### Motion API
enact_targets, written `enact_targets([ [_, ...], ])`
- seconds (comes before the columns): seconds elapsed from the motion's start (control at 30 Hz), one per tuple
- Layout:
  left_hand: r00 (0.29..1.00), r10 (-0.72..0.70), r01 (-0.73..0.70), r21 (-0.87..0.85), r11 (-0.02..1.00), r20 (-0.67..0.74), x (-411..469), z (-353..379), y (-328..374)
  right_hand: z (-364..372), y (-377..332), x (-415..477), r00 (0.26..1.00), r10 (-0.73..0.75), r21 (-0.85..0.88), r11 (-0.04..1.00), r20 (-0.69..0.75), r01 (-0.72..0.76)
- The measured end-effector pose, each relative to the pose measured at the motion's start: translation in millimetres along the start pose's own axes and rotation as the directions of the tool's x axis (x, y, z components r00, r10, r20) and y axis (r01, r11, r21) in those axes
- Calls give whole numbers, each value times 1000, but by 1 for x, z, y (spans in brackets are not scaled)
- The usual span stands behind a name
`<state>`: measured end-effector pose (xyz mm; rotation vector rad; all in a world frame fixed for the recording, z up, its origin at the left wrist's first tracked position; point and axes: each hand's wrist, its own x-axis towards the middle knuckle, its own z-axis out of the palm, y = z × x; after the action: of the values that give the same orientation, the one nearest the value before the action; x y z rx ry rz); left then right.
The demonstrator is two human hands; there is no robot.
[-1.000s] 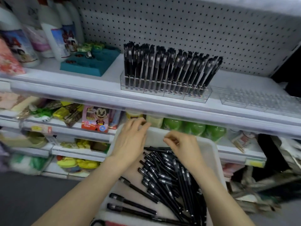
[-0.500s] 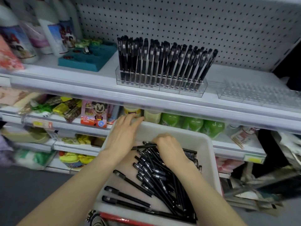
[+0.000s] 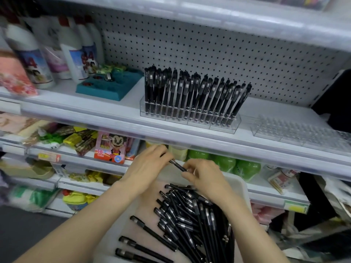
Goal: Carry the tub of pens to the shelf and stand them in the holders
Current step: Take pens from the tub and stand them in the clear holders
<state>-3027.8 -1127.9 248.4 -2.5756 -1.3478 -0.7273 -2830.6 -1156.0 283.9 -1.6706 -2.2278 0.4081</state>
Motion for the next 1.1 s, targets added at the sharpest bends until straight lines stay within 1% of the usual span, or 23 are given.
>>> enact_targets([
  [0.07,1000,13,-13,6,1000,-4,6,-3,2,2,-6,5,999,-27,29,999,-39,28],
  [0.1,1000,-4,4,-11,1000,-23,9,-5,1,1,-7,8,998,-26,33,999,-53,28],
  [0.2,990,-105,102,-34,994,-98,20,-14,-5,-19,-5,21,995,5,85,996,-102,4],
  [0.27,980,-153,156,11,988,-125,29,-20,-13,-41,-5,31,984,38,142,990,-173,-14],
  [0.33,973,-184,193,58,979,-137,40,-24,-22,-66,-11,43,965,81,254,967,-250,-15],
  [0.4,971,-206,217,84,973,-125,51,-25,-28,-86,-18,56,930,116,351,936,-349,15],
  [0.47,971,-197,212,106,972,-135,60,-27,-33,-99,-24,71,867,158,402,914,-473,52],
  [0.57,970,-169,191,119,974,-172,71,-30,-39,-105,-29,95,783,197,394,917,-590,67],
  [0.67,967,-174,197,116,973,-187,74,-29,-44,-99,-33,113,763,187,370,926,-618,72],
  [0.73,968,-166,189,111,976,-188,74,-27,-46,-93,-34,120,771,170,343,937,-614,66],
  [0.83,968,-156,179,105,978,-197,75,-26,-48,-80,-30,125,800,132,250,968,-585,23],
  [0.93,966,-156,180,101,978,-207,75,-25,-48,-66,-27,123,825,126,196,980,-550,-19],
  [1.1,962,-173,192,71,979,-210,74,-22,-47,-61,-26,123,811,152,182,982,-564,-57],
])
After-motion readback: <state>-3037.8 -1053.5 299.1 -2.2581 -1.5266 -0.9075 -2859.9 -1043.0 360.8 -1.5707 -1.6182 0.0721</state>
